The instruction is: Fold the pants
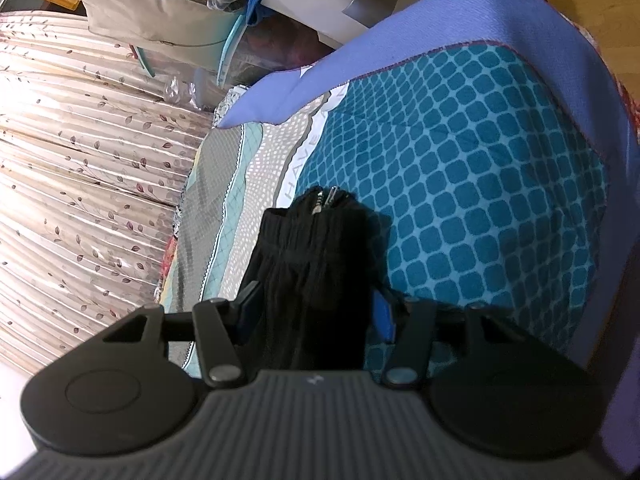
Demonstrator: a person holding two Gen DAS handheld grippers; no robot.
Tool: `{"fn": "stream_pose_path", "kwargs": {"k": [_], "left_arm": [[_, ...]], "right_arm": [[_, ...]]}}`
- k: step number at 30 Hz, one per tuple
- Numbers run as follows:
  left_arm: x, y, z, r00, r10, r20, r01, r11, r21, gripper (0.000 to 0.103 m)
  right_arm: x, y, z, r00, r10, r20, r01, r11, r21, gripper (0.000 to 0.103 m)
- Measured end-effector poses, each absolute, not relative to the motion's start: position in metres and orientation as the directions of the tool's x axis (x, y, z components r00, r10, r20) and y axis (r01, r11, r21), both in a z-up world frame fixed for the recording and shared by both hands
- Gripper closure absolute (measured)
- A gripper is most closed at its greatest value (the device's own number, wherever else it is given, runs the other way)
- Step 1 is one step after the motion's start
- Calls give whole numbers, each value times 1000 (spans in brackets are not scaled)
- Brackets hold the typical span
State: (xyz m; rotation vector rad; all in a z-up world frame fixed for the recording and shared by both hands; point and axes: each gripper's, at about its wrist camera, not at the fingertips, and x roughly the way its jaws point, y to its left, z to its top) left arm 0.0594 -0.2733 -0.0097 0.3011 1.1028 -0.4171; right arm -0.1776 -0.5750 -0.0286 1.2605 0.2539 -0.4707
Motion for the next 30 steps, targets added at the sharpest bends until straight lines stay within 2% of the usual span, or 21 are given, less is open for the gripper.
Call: {"fn": "stream_pose_path", "kwargs": {"k": [16,20,21,23,24,25,30], "left_arm": [[58,-272,-10,384,-180,-906,472,881,25,0],[59,-272,-12,384,-177,-906,469,883,27,0],[59,-272,-13,385,-176,-906,469,883,28,0],[60,-271,-14,381,-177,-908,469,883,24,0],[61,-271,-15,376,-179,-909,471,882,22,0],[63,-270,-16,370,-182,-911,472,881,15,0],[67,-269,-9,340,-190,-921,487,873,0,1]], "right_arm": [[-163,-579,-25,857,-172,-485,514,237,825,45],[-153,-581,-23,850,-197,-488,526,293,798,46],[-152,-580,-23,846,-206,-491,532,306,789,48],[-151,-577,-22,829,-234,-509,560,334,758,59],[-150,-575,-24,813,-250,-526,582,348,735,74],[-152,-576,-27,811,-254,-528,586,355,729,81],[-155,-573,-20,810,-243,-534,586,363,724,83]]}}
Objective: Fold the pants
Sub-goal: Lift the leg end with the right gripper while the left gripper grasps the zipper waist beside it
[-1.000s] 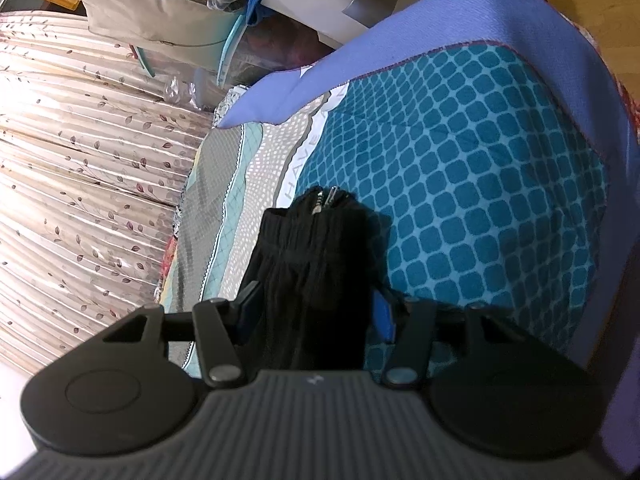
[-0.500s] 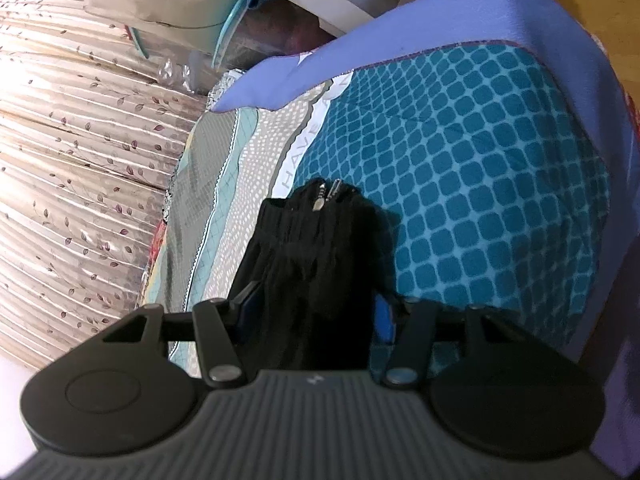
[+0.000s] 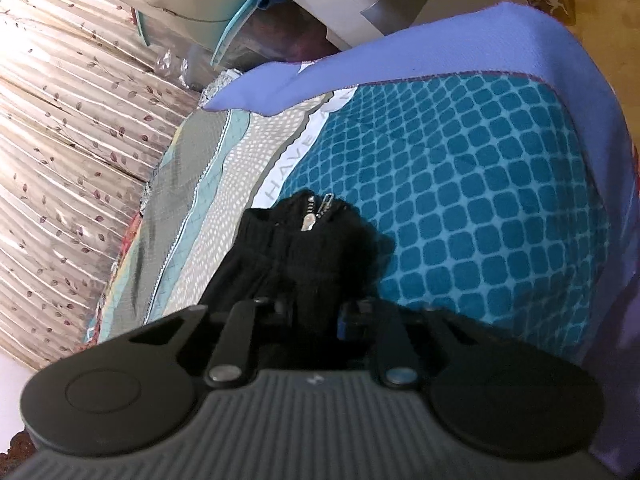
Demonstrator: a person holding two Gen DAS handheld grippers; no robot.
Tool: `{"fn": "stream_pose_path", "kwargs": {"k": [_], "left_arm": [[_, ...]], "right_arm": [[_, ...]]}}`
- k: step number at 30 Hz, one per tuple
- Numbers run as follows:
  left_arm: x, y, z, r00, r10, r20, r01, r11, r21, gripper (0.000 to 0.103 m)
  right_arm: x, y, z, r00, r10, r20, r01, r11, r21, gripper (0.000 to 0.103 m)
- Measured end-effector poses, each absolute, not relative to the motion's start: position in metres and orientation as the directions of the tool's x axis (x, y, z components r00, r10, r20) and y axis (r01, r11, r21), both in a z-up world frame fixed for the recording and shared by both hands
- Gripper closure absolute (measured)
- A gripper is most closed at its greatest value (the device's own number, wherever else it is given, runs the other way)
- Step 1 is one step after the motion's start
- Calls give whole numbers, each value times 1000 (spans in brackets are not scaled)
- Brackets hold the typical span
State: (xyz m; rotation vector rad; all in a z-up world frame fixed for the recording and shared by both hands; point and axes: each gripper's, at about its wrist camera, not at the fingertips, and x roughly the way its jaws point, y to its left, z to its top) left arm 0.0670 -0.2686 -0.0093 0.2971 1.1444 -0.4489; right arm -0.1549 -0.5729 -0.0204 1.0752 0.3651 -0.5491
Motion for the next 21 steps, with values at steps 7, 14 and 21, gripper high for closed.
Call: {"fn": "stream_pose_path", "kwargs": {"k": [7,14,21], "left_arm": [[80,-269,40,285,-366,-886,499,845,-189,3],[96,-314,70,141,-520,-843,525,761,-382,0],[90,-362,64,51,-521,-852,557,723,-409,0]], "right_arm": [[-145,-530,17,825,-299,-479,548,630,550,84],[-128,-468,32,845,-313,-433,442,865,238,84],[-110,-425,33,856,-276,-436,289,957,-38,83]]}}
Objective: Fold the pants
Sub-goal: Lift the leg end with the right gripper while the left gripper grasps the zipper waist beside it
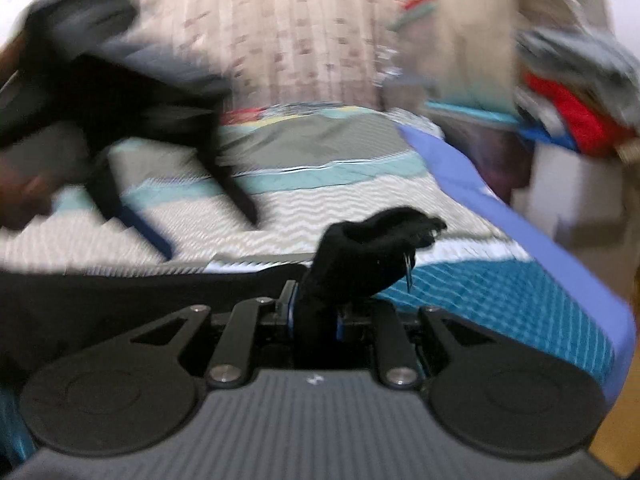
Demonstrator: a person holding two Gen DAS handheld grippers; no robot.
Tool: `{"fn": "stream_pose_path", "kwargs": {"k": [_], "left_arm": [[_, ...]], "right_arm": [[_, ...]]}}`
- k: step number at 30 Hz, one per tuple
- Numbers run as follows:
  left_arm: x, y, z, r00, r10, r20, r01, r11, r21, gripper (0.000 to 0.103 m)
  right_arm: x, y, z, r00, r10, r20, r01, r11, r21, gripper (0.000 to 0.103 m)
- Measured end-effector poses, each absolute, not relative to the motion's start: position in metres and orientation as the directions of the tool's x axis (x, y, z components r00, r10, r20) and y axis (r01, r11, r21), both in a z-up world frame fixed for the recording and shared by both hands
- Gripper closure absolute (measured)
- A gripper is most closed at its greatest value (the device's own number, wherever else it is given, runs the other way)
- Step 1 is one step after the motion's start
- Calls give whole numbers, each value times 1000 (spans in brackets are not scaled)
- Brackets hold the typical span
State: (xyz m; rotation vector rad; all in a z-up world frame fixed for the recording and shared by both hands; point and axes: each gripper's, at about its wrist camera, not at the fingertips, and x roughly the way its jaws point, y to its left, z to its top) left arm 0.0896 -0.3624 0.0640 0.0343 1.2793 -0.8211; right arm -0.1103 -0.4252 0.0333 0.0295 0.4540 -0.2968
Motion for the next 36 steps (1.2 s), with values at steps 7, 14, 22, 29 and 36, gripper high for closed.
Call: {"fn": "stream_pose_path", "kwargs": {"k": [7,14,22,29,36], "left_arm": [[82,-363,64,23,-545,-838,555,705,-443,0],[91,-351,51,18,-528,-849,495,743,-451,0],[84,-346,42,79,-470,-879,508,778,-370,0],[55,-368,54,266,-407,-874,639,753,-156,19],[29,-387,58,383,-370,-846,704,710,8,52]], "right_arm": [[-97,-410,22,850,-235,-471,178,970,-163,81],[-92,-406,13,849,-242,-469,138,959,-246,81],[-93,-426,14,867,-320,-383,257,944,-207,81],[-103,-418,3,881,-355,-313,313,933,-178,81],[-114,-401,0,871,-376,-314,340,926,-166,81]]}}
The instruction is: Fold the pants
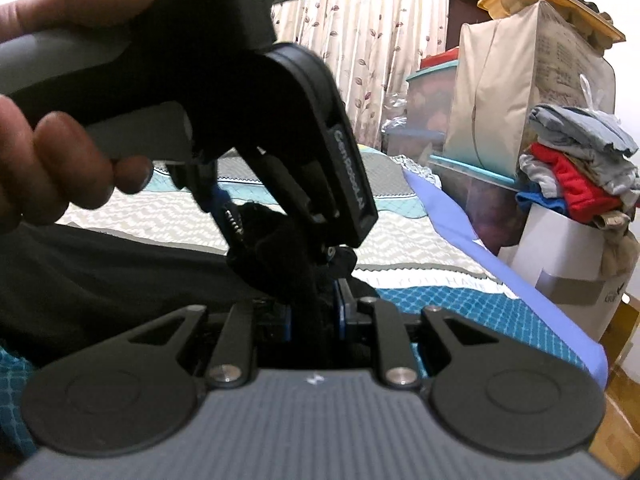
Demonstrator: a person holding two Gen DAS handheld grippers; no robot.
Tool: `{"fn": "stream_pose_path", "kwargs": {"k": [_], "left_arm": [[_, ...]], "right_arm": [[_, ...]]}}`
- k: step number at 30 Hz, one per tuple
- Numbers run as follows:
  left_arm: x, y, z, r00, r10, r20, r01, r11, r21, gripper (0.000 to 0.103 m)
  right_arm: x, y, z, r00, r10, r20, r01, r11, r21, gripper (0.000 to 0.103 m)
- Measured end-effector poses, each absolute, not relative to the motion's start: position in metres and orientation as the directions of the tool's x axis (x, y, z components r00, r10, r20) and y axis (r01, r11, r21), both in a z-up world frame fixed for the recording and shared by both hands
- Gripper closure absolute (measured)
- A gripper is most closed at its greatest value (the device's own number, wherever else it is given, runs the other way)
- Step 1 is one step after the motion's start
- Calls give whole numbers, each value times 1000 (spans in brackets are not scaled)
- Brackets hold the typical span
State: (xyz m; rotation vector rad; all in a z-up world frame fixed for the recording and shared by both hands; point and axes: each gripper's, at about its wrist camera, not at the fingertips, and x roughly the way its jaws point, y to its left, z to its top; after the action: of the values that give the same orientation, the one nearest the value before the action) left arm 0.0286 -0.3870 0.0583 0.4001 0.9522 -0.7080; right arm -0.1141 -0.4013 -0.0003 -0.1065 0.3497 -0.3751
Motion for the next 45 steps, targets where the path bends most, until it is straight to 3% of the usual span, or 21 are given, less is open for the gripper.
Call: {"fn": "stream_pose_path", "kwargs": {"k": [5,6,17,21,28,31,33,34,45], "left_arm": [[29,-389,59,397,-361,-844,695,718,20,60],[30,-388,58,412,-347,-842,687,726,37,70],[35,-387,52,400,-330,-855,674,738,30,69],[35,-386,51,403,-328,-854,676,736,36,69],[29,-385,52,424,-333,-842,688,723,62,69],[30,-385,52,428,-329,-842,686,725,66,69],[30,-384,52,428,-329,-842,686,724,66,69],[30,-385,52,432,-325,-841,684,726,71,69],[26,-386,53,460,-328,-825,696,710,106,66]], "right_arm": [[-115,-399,-2,866,-387,-317,356,922,-152,79],[-115,-399,-2,863,-391,-318,361,920,-151,79],[-117,-397,-7,853,-410,-323,383,912,-146,73],[-118,-398,-7,844,-429,-322,403,903,-146,60],[-118,-403,-8,829,-456,-325,436,890,-138,45],[-115,-405,-9,828,-441,-347,424,896,-129,48],[-113,-404,-8,834,-414,-365,403,908,-111,64],[-112,-404,-8,835,-409,-369,400,911,-104,66],[-112,-409,-5,844,-388,-370,410,912,-21,69]]}}
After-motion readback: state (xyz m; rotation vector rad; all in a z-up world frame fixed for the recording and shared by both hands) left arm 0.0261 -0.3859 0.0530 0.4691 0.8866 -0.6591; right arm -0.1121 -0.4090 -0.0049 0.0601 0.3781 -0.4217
